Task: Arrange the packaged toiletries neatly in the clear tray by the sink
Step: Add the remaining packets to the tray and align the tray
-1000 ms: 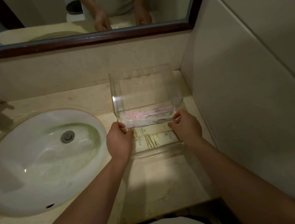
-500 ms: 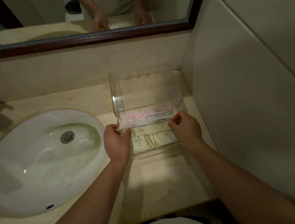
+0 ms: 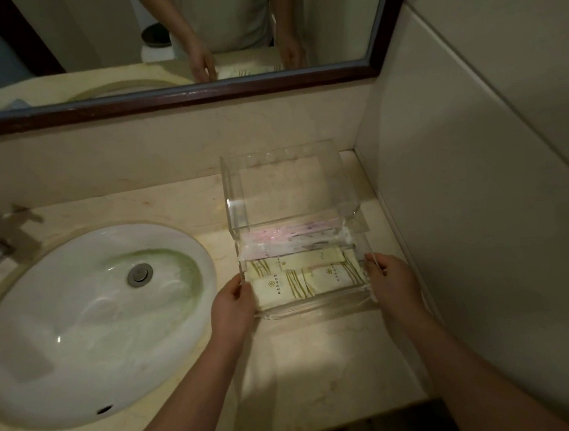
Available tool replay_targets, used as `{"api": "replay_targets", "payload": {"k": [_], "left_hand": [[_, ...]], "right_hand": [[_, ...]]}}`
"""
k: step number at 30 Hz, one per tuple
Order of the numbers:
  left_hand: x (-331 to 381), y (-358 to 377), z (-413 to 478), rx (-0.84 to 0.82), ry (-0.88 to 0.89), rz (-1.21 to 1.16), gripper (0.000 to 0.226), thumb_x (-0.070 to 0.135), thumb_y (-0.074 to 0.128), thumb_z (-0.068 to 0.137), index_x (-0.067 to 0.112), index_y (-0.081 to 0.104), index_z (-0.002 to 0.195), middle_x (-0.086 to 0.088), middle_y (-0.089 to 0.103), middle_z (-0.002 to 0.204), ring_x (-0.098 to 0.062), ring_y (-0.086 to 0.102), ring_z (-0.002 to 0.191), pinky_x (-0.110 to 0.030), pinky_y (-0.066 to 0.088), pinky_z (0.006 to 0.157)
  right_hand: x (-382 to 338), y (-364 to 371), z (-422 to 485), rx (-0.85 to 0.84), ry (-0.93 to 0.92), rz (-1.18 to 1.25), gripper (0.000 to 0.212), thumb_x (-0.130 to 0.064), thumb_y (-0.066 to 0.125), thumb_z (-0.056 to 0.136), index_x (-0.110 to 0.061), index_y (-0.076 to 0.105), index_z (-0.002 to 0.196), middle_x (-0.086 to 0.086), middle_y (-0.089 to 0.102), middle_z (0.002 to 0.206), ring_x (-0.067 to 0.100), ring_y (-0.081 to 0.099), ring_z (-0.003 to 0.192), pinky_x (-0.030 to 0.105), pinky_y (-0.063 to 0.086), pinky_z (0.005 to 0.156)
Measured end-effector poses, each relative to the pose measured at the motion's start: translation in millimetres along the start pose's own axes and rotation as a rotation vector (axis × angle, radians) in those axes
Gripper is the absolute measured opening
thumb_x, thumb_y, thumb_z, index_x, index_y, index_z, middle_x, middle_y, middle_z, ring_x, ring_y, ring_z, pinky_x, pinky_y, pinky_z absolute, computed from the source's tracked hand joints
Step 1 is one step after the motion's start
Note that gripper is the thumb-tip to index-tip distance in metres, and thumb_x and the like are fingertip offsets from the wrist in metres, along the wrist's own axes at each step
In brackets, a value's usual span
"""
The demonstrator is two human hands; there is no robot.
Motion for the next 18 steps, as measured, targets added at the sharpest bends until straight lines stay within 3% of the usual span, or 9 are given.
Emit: {"api": "replay_targets", "payload": {"k": [5,10,15,18], "left_hand": [[4.3,0.8,1.3,0.011,0.006,-0.063,0.034,0.018,0.048,0.096,0.048,0.064,0.094,0.002,0.074,0.098,-0.021,0.07,0.088,-0.048,0.058,0.077],[8.5,-0.5,11.5,0.04,0.027,-0.091,0.037,0.014,0.05,0.093,0.034,0.065,0.121,0.002,0.074,0.103,-0.023,0.07,0.09,-0.053,0.056,0.08],[16.7,0.4,25.7,0.046,-0.004,-0.14,0.036,0.013,0.05,0.093,0.029,0.065,0.122,0.006,0.072,0.107,-0.018,0.068,0.097,-0.048,0.055,0.088],[24.5,1.0,37.2,0.047,-0.03,-0.174,0.026,0.022,0.054,0.092,0.037,0.07,0.106,0.007,0.074,0.098,-0.017,0.07,0.092,-0.047,0.056,0.087]], "right_hand": [[0.9,-0.7,-1.0,0.031,0.019,0.059,0.026,-0.019,0.057,0.093,-0.013,0.07,0.115,0.006,0.069,0.104,0.021,0.066,0.095,0.034,0.052,0.084],[-4.0,-2.2,6.2,0.043,0.007,0.066,0.027,-0.017,0.056,0.093,-0.012,0.069,0.117,0.009,0.07,0.103,0.024,0.066,0.095,0.039,0.053,0.087],[-16.8,1.9,18.3,0.044,-0.007,0.051,0.026,-0.015,0.054,0.094,-0.011,0.07,0.114,0.012,0.07,0.104,0.027,0.066,0.096,0.035,0.051,0.084],[-26.1,5.2,24.5,0.029,0.001,0.07,0.027,-0.013,0.053,0.094,-0.009,0.069,0.116,0.012,0.07,0.107,0.025,0.064,0.098,0.03,0.048,0.082]]}}
Point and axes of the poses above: each hand's wrist, its own z-axis towards the middle knuckle, its own y-axis out of the palm, x = y × z, the point moved 8 cm from there along z, towards the middle knuckle
